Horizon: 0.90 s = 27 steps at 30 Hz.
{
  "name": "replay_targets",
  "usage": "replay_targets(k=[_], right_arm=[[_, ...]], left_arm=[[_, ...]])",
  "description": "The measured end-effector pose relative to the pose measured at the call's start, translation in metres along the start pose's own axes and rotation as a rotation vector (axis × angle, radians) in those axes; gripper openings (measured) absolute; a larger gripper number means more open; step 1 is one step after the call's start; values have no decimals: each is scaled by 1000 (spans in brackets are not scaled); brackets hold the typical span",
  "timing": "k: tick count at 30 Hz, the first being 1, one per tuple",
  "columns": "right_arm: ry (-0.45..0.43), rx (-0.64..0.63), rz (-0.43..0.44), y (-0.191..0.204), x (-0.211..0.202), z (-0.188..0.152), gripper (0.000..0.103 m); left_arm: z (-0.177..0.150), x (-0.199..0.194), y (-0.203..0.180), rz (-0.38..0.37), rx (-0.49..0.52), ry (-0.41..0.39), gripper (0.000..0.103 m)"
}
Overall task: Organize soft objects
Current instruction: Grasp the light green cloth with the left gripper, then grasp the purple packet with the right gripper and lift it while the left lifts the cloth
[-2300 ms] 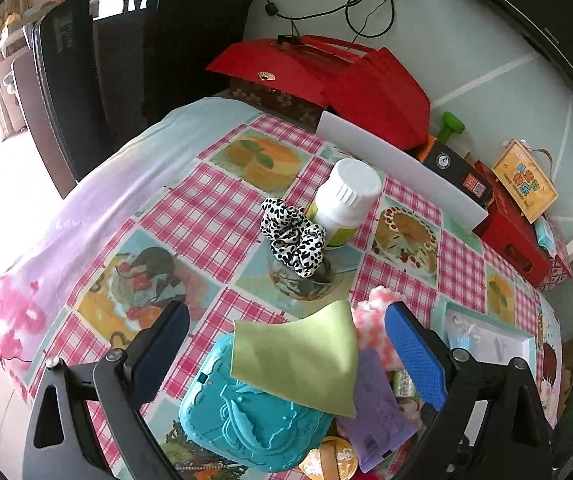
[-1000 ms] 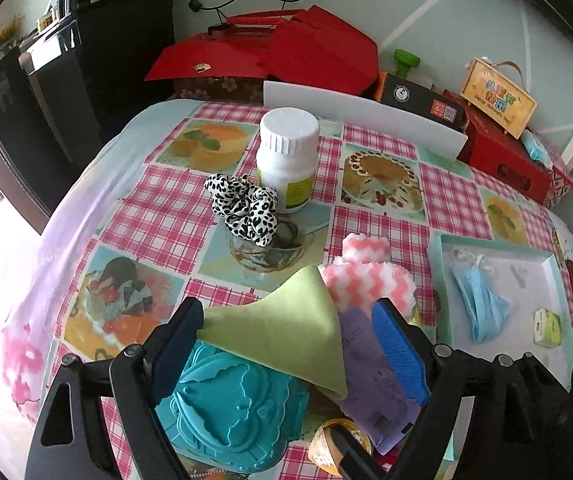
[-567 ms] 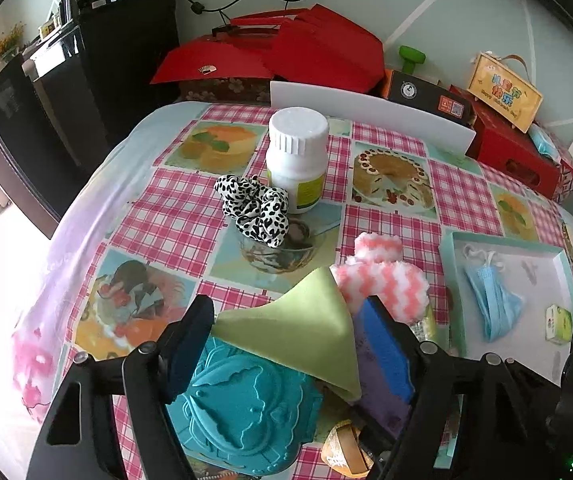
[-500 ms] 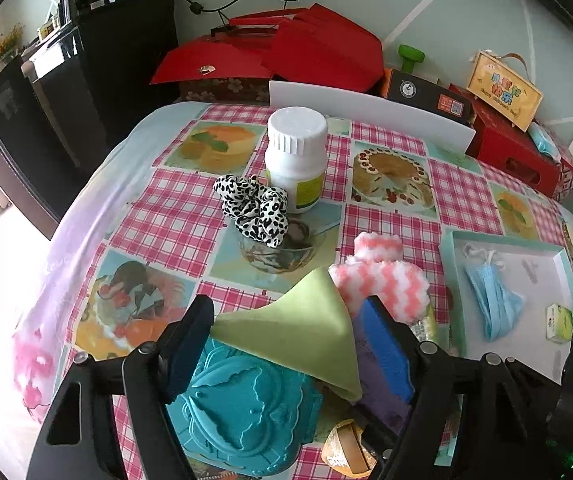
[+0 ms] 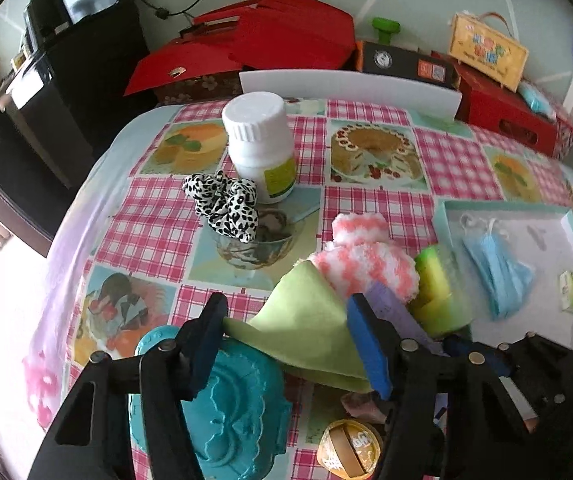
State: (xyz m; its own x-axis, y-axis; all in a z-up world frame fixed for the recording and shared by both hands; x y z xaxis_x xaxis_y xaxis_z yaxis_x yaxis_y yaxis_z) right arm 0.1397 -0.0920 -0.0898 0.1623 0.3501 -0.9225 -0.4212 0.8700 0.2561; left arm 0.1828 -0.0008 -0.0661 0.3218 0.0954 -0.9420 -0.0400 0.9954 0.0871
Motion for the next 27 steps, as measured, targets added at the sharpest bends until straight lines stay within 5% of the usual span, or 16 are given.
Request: replay_targets(k=[10,14,18,27], right_arm=[[-1,33,28,-9,-2,0,65],[-3,35,36,-9,-3,0,65],[-3,37,41,-10,-4,-1,65],[-4,33,39,-10,-3,0,65]], left_arm=[[0,18,-24,29,97,59,56],[1,26,-26,23,105,85,30],[0,28,-25,30,101,89,16],[4,23,-16,-7,57,58,8]])
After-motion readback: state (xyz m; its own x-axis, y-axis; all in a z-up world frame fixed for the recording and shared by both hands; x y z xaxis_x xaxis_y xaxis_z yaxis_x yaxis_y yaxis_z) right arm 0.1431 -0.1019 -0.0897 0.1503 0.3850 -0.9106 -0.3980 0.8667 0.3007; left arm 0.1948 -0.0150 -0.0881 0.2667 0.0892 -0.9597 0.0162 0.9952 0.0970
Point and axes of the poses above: each gripper's, at about its wrist camera, not at the fingertips, and x roughly the way its jaws point, y to its left, z to its top, the point moved 7 cm from there along x, roughly the way its jaws point, and after that the axes turned 11 degrees about y, right-handed, at the moved point
